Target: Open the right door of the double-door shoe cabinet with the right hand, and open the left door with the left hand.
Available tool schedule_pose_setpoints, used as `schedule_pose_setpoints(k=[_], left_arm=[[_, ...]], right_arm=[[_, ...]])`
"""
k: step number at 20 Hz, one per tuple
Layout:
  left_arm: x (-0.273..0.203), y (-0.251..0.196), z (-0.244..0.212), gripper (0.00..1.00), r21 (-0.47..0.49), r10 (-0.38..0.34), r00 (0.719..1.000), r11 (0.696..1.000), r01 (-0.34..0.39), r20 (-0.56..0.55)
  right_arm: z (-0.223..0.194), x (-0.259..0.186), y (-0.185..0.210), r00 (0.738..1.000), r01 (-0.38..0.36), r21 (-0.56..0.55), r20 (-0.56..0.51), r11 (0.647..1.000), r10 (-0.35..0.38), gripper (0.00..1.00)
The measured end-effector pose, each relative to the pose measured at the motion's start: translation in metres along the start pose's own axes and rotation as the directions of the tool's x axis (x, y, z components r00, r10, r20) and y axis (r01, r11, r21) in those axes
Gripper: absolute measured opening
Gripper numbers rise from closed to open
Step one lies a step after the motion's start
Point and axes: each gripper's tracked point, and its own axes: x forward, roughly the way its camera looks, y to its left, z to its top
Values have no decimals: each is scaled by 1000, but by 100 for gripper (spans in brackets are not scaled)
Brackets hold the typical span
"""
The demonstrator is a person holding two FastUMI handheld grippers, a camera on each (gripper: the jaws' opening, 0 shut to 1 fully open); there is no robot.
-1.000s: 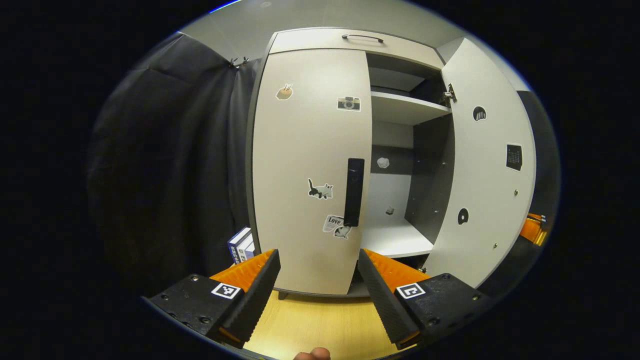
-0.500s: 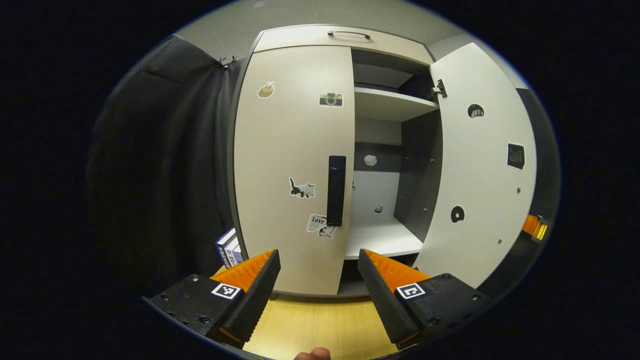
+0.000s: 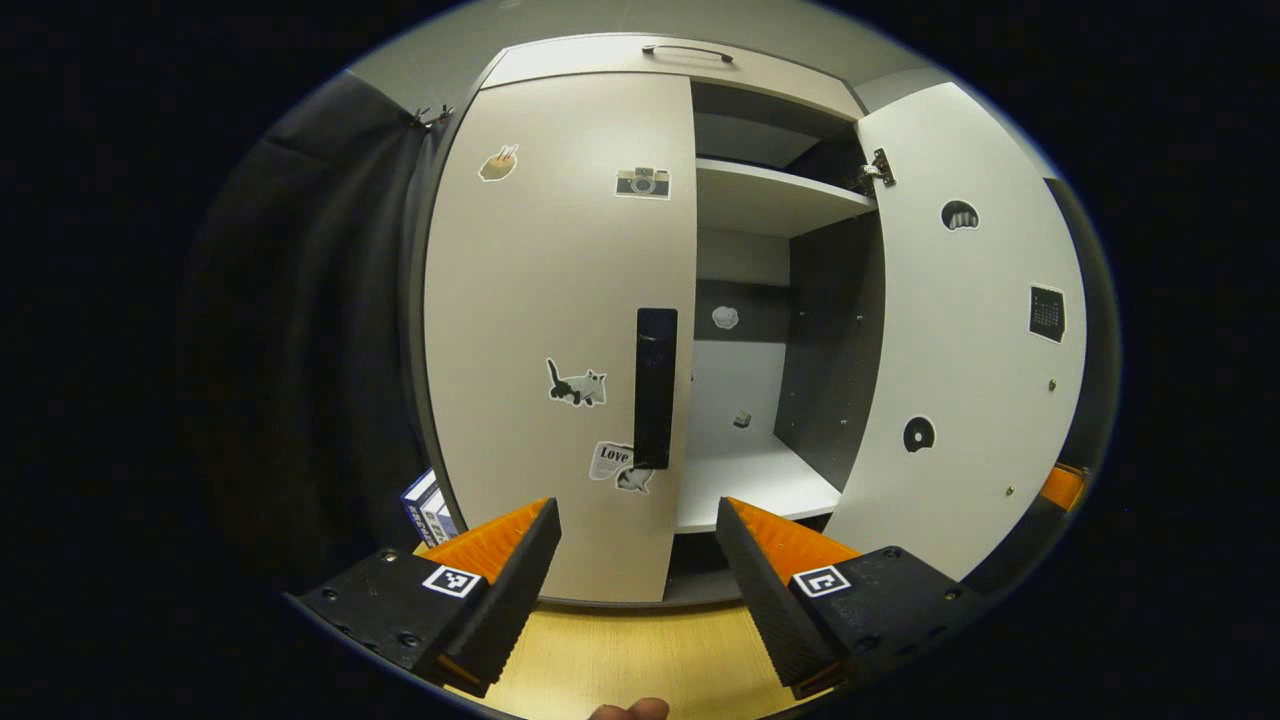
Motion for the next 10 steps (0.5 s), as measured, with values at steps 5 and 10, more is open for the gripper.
schedule_pose_setpoints(k=[5, 10], left_arm=[[43, 4, 16, 97, 51, -4, 1000, 999, 3, 28], [86, -1, 38, 97, 79, -16, 997, 997, 10, 70]], right_arm=[[-8, -23, -22, 994, 106, 39, 18, 994, -107, 91], [-20, -47, -53, 971, 237, 65, 18, 969, -239, 91]])
